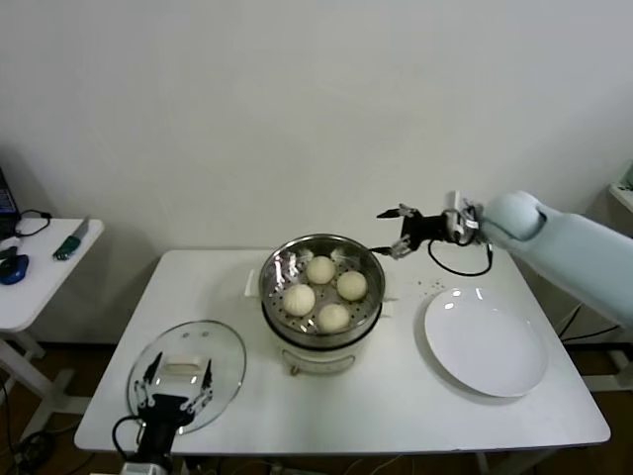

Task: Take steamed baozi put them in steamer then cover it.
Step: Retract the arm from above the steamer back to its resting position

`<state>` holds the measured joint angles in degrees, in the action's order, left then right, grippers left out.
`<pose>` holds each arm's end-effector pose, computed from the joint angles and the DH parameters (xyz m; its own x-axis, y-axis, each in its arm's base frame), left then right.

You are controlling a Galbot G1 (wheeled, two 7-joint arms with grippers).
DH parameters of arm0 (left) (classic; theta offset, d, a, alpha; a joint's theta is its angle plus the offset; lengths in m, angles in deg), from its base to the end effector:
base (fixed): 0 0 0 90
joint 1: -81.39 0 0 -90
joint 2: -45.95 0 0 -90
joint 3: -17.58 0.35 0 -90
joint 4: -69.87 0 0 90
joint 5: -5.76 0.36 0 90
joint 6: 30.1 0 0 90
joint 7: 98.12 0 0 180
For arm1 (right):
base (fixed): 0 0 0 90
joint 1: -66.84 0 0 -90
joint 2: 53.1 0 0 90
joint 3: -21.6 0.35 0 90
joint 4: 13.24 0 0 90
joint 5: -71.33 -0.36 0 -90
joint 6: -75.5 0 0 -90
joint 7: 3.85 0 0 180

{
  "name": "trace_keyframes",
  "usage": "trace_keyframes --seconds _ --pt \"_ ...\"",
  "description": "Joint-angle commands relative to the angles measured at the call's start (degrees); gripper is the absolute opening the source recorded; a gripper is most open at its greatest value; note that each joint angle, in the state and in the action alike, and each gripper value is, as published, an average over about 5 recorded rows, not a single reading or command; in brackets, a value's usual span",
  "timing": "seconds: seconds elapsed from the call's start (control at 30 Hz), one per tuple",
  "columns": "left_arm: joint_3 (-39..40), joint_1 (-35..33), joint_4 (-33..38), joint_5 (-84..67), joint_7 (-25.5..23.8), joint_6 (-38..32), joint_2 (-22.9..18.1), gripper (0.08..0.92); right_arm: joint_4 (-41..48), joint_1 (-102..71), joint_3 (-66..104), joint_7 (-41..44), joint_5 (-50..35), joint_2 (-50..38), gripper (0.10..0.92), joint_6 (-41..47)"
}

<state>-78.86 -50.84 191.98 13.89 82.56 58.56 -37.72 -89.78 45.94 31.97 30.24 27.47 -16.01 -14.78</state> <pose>0.1209 0.0515 -0.3176 -0.9892 -0.0404 0.1412 0.0030 0.9557 0.2943 0.5235 -0.1383 -0.1325 -0.5219 -0.7252 0.4492 -0.8451 0.3683 -0.3874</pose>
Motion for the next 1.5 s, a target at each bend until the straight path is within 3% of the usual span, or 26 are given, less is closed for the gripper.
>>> trace_keyframes --seconds 0.03,0.43,0.83,1.1,1.5 --pt "-0.6 0.4 0.9 10.0 1.6 2.7 -0.7 0.823 -10.8 -40.7 43.5 -15.4 3.6 -8.0 0.823 -6.0" --pt "-3.1 1.9 1.4 41.2 0.0 4.8 0.7 0.823 -15.3 -73.2 77.8 -15.7 11.2 7.0 0.823 -4.8" --pt "-2.9 2.4 -1.3 61.6 0.1 5.9 3.0 0.823 -19.7 -89.9 88.9 -15.2 14.0 20.5 0.823 -5.7" --pt "-0.7 5.1 -9.6 69.5 1.9 5.6 4.4 0.823 -19.8 -94.4 90.5 -14.7 17.0 24.5 0.823 -6.8" --pt "-0.1 11.1 -20.7 77.3 4.3 2.5 2.9 0.823 -18.7 -95.3 92.5 -13.8 18.9 25.6 0.823 -7.3"
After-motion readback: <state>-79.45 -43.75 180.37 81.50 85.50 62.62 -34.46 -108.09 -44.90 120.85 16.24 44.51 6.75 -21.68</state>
